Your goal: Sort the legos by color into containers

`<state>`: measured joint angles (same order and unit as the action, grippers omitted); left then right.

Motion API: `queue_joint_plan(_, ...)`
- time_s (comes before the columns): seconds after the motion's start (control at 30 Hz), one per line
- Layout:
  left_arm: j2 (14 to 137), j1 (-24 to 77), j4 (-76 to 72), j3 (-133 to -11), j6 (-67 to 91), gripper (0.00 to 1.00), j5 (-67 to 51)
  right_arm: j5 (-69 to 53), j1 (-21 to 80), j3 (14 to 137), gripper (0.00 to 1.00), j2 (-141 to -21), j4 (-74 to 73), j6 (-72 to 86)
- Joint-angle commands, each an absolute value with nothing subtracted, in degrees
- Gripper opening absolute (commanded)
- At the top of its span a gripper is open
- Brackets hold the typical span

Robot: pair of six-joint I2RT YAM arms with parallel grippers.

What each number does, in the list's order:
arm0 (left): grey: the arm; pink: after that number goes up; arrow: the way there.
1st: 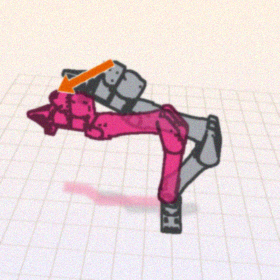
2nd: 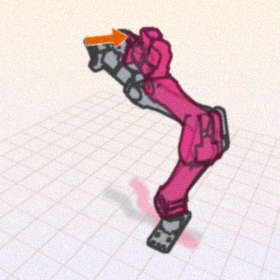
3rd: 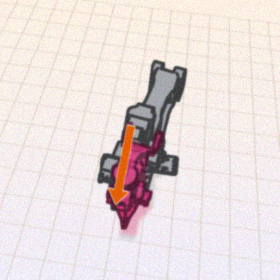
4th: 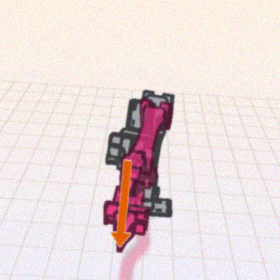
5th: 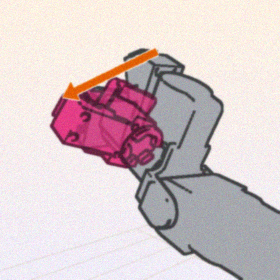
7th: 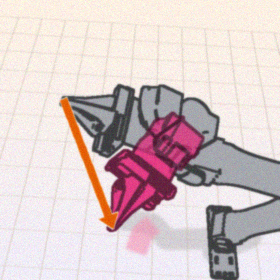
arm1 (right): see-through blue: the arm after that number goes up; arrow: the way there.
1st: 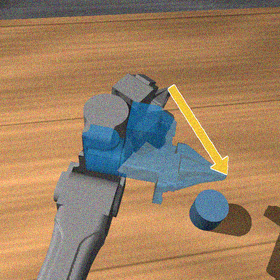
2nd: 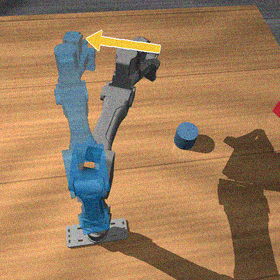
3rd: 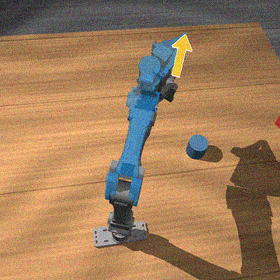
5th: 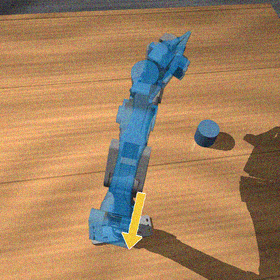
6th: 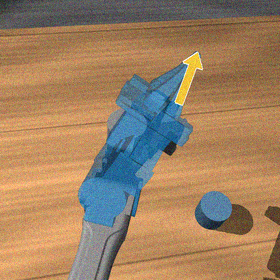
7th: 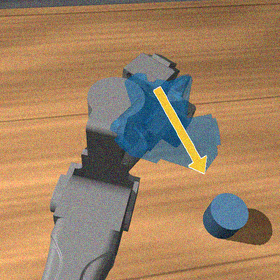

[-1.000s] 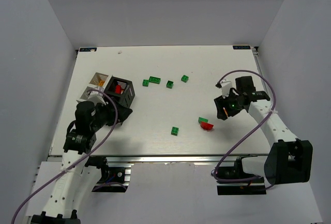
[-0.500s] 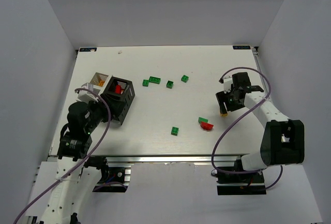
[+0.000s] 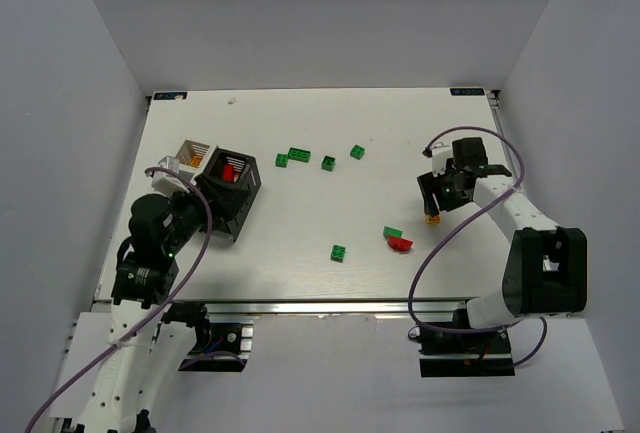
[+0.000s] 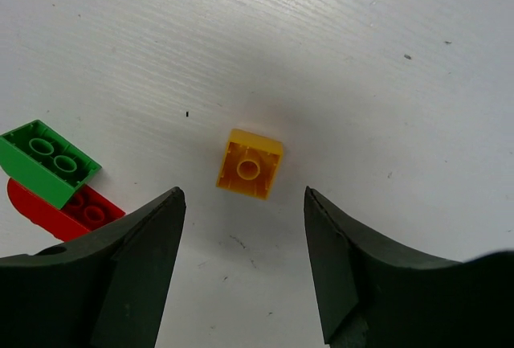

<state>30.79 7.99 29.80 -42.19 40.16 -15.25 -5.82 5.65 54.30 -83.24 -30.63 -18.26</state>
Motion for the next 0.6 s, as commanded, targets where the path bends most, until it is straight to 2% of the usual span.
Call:
queue_joint_plan(0.0, 34.52, 7.73, 21.20, -39.38, 45.70, 0.90, -22.23, -9.57, 3.26, 57.48, 0.66, -80.86, -28.74, -21.27)
queue_joint_plan(0.17, 42.26, 9.05, 14.33, -40.16, 45.36, 0.91, -23.20, -15.63, 0.71, 58.19, 0.61, -81.47, -32.34, -23.81)
queue_joint_plan(0.23, 47.25, 12.55, 13.54, -42.35, 44.91, 0.91, -22.16, -17.39, -0.78, 57.57, 0.61, -81.13, -33.57, -24.69)
queue_joint_plan(0.43, 62.73, 31.44, 13.89, -53.24, 39.73, 0.90, -10.65, -30.13, -7.37, 60.11, 0.68, -77.09, -35.42, -27.07)
queue_joint_plan(0.57, 74.50, 41.64, 7.31, -57.39, 28.26, 0.89, -7.21, -43.54, -13.16, 65.55, 0.73, -76.55, -40.57, -31.27)
